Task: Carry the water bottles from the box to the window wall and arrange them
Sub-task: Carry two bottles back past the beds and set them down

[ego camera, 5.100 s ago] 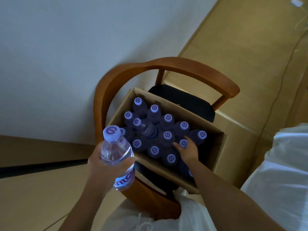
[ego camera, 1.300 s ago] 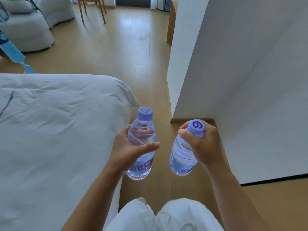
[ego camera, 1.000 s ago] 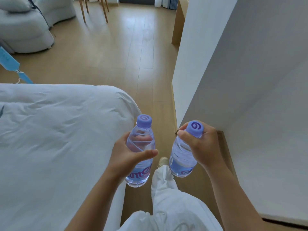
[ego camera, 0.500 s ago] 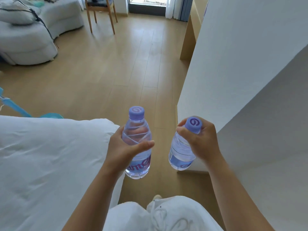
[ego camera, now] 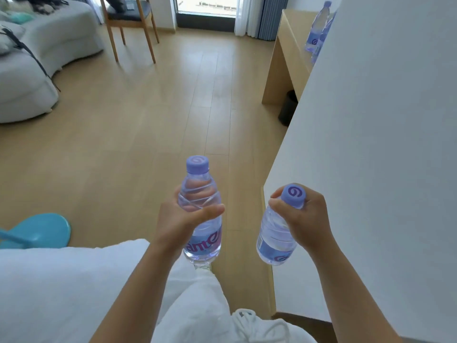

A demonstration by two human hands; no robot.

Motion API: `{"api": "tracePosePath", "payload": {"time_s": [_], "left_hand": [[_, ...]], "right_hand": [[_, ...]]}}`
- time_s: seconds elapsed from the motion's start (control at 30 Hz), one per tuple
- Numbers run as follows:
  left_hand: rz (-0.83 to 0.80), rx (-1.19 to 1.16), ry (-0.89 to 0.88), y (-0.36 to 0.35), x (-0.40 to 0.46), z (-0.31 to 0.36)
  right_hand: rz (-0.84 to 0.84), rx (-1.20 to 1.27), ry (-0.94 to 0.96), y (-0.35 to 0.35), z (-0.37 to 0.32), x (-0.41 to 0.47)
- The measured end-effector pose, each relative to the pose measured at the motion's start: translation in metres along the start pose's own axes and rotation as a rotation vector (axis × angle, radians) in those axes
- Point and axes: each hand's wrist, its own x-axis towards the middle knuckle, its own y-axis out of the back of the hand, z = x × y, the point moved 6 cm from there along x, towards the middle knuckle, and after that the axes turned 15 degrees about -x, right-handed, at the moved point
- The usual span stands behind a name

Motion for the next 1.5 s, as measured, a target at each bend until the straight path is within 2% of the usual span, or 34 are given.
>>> {"api": "tracePosePath", "payload": {"time_s": [0.27,0.53,0.93,1.17,1.3,1.5], "left_hand": [[-0.173,0.011,-0.03,-0.025,0.184,0.083],[-0.16,0.005,0.049,-0.033,0.331,0.094],[-0.221,-0.009,0.013,-0.135,0.588,0.154],[-0.198,-0.048,0.02,-0.17,0.715,0.174],[-0.285,-0.049,0.065,-0.202,0.802,0.177],[-0.492,0.052,0.148,-0.267,0.928,0.193]], "right_hand": [[0.119,-0.042,-0.061,-0.038,-0.014,0.159],[0.149,-0.036,-0.138,-0.073,-0.004,0.293],[0.131,-0.05,-0.081,-0.09,0.014,0.592],[0.126,0.03,-0.162,-0.097,0.033,0.712],[0.17,0.027,-0.243,-0.106,0.052,0.778],[0.339,0.025,-0.382,-0.103,0.069,0.877]]}}
